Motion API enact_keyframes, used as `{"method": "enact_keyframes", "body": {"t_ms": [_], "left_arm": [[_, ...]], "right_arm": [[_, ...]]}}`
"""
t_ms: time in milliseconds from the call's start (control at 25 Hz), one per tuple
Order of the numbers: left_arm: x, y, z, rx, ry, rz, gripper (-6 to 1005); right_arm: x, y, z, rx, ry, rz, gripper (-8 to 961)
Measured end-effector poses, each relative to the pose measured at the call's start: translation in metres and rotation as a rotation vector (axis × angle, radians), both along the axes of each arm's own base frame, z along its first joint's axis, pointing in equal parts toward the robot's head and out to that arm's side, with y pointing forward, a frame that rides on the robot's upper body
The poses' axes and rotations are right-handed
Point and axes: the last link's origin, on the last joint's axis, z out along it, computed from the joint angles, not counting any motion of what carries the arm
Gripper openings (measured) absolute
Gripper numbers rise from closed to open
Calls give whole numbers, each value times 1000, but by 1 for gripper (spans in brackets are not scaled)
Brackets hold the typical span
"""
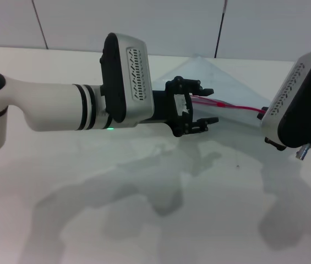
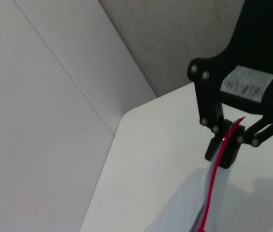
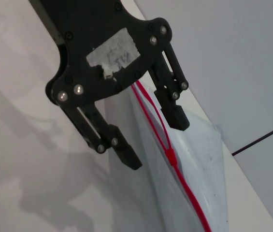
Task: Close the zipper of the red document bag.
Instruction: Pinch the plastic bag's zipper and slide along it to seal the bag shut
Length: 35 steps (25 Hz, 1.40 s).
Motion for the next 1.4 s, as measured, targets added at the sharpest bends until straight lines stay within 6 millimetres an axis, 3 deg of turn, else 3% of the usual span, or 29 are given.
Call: {"method": "enact_keyframes", "body": {"t_ms": [920,1160,1400], "left_arm": [[7,1,-6,9,29,-30,562],[5,0,-6,9,29,-26,467],[3,0,-6,8,30,-19,475]], "right_arm": [[-7,-3,-3,-9,3,25,73],[-8,-4,-3,-11,3,29,74],[-9,-5,-4,-14,4,31,75]]}}
